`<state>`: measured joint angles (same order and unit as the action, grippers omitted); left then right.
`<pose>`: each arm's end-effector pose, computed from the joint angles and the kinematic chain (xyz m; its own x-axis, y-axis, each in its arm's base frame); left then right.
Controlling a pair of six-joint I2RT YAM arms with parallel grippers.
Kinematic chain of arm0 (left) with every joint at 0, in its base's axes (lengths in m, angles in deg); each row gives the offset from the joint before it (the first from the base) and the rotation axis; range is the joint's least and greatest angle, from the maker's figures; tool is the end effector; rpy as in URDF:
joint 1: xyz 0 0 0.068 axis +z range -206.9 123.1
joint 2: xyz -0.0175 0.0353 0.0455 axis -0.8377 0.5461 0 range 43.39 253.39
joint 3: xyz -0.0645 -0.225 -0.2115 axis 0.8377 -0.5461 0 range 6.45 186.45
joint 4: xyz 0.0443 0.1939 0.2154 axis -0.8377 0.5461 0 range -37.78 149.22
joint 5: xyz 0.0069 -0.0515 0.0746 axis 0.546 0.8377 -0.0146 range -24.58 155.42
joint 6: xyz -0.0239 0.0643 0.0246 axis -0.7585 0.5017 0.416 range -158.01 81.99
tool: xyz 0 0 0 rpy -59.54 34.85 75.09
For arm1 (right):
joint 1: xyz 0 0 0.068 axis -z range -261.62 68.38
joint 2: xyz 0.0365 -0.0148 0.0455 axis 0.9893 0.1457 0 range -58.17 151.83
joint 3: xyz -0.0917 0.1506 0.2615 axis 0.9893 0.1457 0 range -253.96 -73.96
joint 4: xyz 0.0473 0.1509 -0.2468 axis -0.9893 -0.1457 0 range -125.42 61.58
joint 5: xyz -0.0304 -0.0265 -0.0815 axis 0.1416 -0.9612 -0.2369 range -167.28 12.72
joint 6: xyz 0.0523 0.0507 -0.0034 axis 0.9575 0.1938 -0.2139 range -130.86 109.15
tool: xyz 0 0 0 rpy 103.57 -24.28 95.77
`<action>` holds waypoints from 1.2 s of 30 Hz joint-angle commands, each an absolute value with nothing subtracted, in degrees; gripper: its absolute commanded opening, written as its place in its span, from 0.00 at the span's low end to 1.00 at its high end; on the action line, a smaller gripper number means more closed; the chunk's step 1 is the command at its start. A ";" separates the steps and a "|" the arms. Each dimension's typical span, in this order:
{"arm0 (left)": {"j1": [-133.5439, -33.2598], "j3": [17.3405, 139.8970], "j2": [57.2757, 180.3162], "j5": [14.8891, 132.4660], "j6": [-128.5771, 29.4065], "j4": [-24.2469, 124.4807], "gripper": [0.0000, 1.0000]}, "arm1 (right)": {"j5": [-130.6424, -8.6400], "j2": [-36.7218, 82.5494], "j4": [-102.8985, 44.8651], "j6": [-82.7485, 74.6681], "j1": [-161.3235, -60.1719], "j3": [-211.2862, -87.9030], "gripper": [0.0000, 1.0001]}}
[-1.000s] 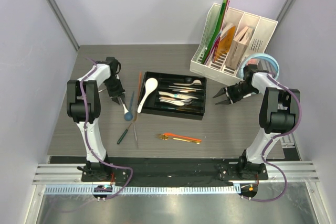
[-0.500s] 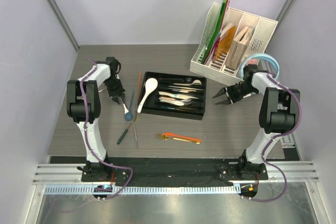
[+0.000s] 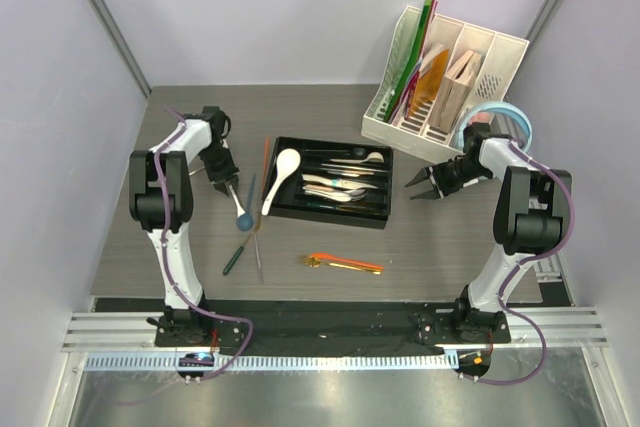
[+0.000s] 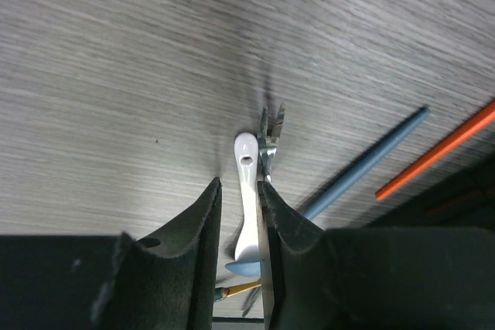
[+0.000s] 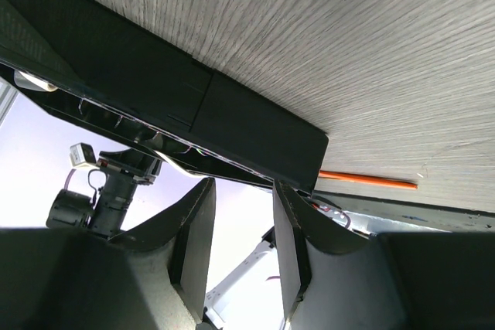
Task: Sort the eating utensils into containers
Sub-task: Pick up the spoon from the center of the board.
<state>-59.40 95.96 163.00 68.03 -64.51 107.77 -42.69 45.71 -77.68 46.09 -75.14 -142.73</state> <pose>0.4529 -0.0225 0.1592 -0.9125 -0.4063 -0.0476 -0.4023 0.9124 -0.0746 0.3698 -0.0074 0.1778 -0.5078 0.7522 0.4199 0.8493 0.3554 0.3905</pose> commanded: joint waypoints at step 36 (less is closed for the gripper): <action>-59.10 91.79 153.79 61.20 -66.91 108.56 0.00 | -42.30 46.07 -77.02 45.92 -75.56 -143.57 0.41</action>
